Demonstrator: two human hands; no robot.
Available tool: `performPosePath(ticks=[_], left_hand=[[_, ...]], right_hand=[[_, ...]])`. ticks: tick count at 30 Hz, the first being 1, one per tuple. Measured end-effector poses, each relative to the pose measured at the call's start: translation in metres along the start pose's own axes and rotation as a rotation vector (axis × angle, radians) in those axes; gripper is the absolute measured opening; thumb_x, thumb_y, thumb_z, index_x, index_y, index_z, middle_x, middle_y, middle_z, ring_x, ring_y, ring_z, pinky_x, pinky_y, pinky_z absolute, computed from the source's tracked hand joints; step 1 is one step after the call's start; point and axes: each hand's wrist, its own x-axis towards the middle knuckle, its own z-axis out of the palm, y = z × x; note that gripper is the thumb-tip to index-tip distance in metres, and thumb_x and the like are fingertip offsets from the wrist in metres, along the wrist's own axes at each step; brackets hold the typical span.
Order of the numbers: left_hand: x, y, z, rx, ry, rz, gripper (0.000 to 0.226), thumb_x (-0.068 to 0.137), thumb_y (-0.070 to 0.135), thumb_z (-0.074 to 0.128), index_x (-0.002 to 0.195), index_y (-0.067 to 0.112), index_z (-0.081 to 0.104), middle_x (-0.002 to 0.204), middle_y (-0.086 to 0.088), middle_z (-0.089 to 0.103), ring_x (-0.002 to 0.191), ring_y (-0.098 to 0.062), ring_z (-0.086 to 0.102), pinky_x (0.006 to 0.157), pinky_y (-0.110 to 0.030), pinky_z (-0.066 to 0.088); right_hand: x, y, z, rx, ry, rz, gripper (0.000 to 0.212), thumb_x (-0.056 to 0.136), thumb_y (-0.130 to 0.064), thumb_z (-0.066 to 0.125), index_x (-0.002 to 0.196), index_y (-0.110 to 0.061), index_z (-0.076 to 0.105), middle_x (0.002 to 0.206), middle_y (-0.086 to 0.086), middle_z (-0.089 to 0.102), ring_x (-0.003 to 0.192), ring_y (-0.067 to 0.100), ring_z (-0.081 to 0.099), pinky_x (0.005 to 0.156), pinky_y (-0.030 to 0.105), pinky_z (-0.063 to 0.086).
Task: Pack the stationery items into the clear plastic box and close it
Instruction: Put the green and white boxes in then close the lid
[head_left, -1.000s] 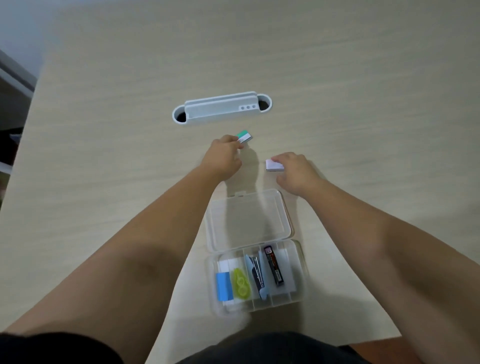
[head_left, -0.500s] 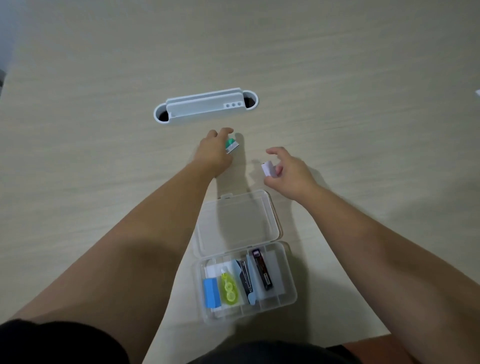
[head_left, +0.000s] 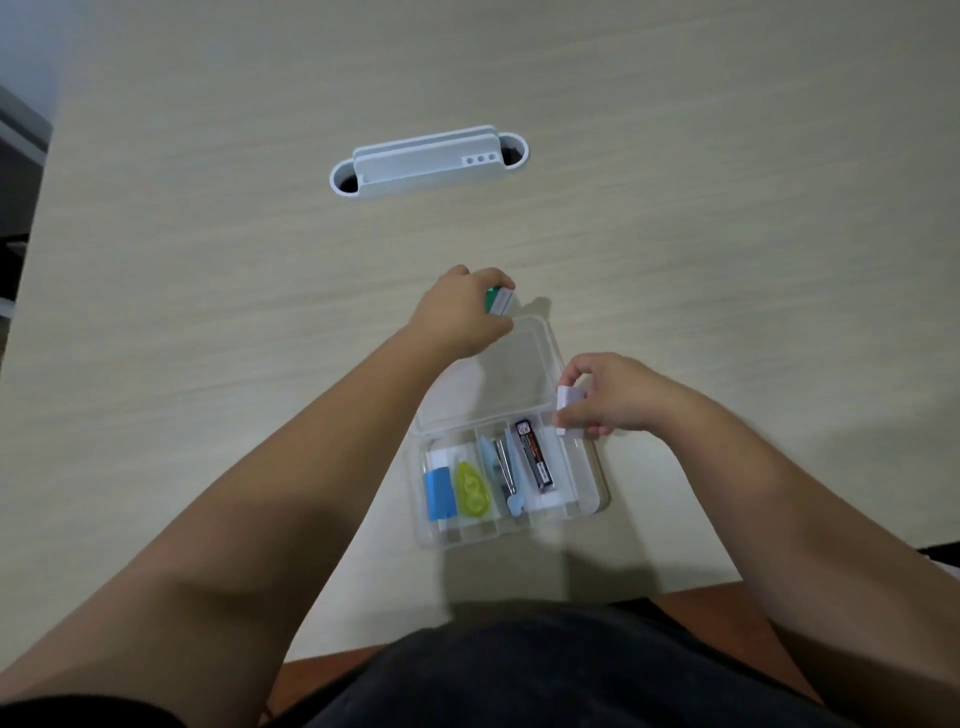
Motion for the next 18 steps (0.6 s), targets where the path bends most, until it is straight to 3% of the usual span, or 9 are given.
performPosePath(ticks=[5,9,12,14,16,18], left_hand=[[-0.03,0.011,0.012,-0.004,-0.077,0.1,0.052,0.082,0.025,0.065,0.132,0.031,0.052,0.106,-0.003,0.049,0.101,-0.024,0.054,0.08,-0.031,0.043],[-0.047,0.022,0.021,-0.007,-0.143,0.213,0.061,0.079,0.017,0.068,0.136,0.027,0.049,0.113,-0.004,0.062,0.088,-0.017,0.052,0.081,-0.029,0.045],[-0.053,0.023,0.024,-0.007,-0.186,0.259,0.063,0.078,0.014,0.07,0.135,0.026,0.048,0.112,0.002,0.066,0.087,-0.015,0.055,0.084,-0.033,0.051],[-0.056,0.022,0.026,0.007,-0.21,0.305,0.064,0.077,0.01,0.069,0.135,0.027,0.048,0.112,0.003,0.066,0.092,-0.017,0.059,0.084,-0.034,0.051],[-0.057,0.023,0.029,0.049,-0.242,0.345,0.067,0.077,0.006,0.067,0.135,0.028,0.046,0.114,0.004,0.066,0.097,-0.016,0.06,0.083,-0.032,0.05],[-0.061,0.025,0.034,0.089,-0.281,0.382,0.068,0.077,0.002,0.064,0.136,0.029,0.044,0.115,0.005,0.066,0.1,-0.017,0.06,0.084,-0.034,0.052]], right_hand=[[-0.023,0.007,0.023,-0.202,0.056,0.016,0.035,0.063,-0.027,0.084,0.09,-0.023,0.062,0.082,0.001,0.062,0.062,0.017,0.062,0.055,0.027,0.05],[-0.032,0.01,0.031,-0.278,0.124,0.009,0.034,0.063,-0.03,0.085,0.092,-0.028,0.068,0.078,-0.007,0.057,0.068,0.012,0.056,0.056,0.023,0.041],[-0.038,0.015,0.029,-0.347,0.048,0.018,0.035,0.072,-0.024,0.08,0.106,-0.026,0.071,0.075,-0.011,0.057,0.075,0.012,0.058,0.065,0.023,0.044],[-0.042,0.02,0.027,-0.358,-0.017,0.012,0.033,0.079,-0.019,0.073,0.11,-0.029,0.071,0.087,-0.006,0.062,0.081,0.013,0.059,0.071,0.023,0.045],[-0.045,0.025,0.025,-0.287,0.028,-0.005,0.03,0.082,-0.012,0.063,0.101,-0.032,0.073,0.093,-0.003,0.065,0.081,0.014,0.06,0.066,0.022,0.044],[-0.044,0.03,0.023,-0.168,0.162,-0.016,0.024,0.082,-0.01,0.058,0.089,-0.027,0.074,0.086,-0.002,0.066,0.081,0.018,0.061,0.062,0.024,0.044]])
